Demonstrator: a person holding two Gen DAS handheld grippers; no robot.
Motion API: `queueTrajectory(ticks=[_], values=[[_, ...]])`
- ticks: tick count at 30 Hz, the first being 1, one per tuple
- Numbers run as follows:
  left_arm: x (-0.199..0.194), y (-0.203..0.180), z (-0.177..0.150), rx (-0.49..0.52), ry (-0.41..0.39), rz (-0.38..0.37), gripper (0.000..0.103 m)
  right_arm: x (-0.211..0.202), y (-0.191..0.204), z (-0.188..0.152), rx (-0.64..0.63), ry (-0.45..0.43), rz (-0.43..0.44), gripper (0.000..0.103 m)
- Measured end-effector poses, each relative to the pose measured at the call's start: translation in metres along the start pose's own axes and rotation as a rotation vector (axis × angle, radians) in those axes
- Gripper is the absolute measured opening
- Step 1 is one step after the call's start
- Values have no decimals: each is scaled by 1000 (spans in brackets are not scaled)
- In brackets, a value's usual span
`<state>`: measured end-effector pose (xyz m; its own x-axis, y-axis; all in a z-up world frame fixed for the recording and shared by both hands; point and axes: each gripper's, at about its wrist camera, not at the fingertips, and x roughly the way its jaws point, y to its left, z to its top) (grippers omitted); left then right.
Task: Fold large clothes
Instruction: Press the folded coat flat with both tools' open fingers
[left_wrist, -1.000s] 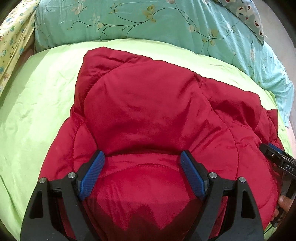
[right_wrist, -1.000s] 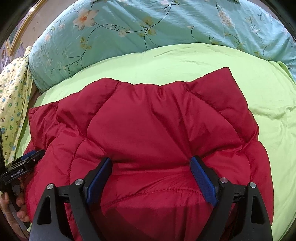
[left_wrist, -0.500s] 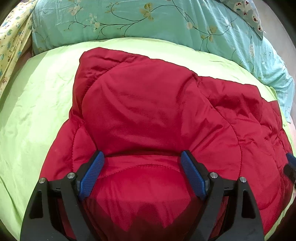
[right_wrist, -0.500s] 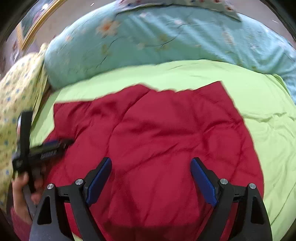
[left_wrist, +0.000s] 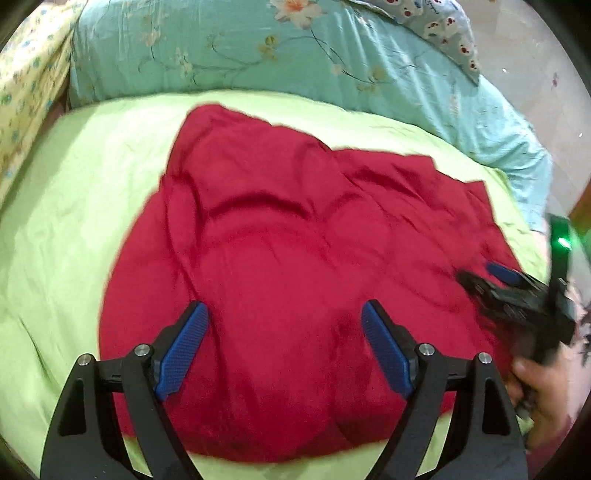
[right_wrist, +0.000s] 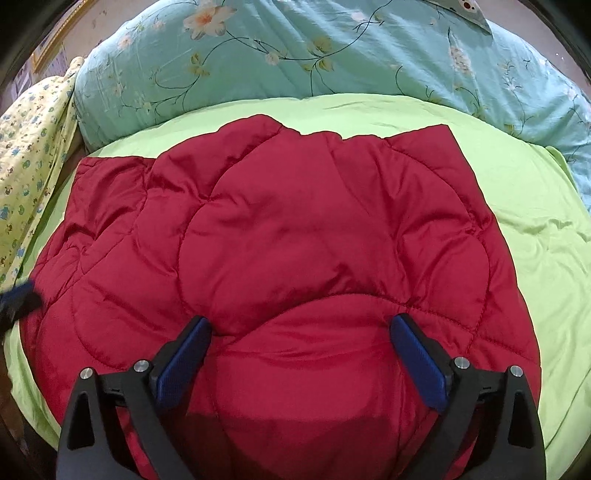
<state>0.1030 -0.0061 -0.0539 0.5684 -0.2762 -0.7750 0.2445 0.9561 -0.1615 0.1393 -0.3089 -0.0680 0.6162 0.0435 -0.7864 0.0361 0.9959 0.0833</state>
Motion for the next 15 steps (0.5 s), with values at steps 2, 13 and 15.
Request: queueTrajectory(ticks=[2, 13, 15], values=[[4, -5, -7, 22, 32, 33, 86, -3, 1, 0, 6, -3, 2, 98], [21, -20, -13, 83, 52, 148, 88, -74, 5, -27, -20, -66, 69, 98], [21, -20, -14, 84, 50, 151, 88, -80, 1, -33, -21, -55, 71, 98]])
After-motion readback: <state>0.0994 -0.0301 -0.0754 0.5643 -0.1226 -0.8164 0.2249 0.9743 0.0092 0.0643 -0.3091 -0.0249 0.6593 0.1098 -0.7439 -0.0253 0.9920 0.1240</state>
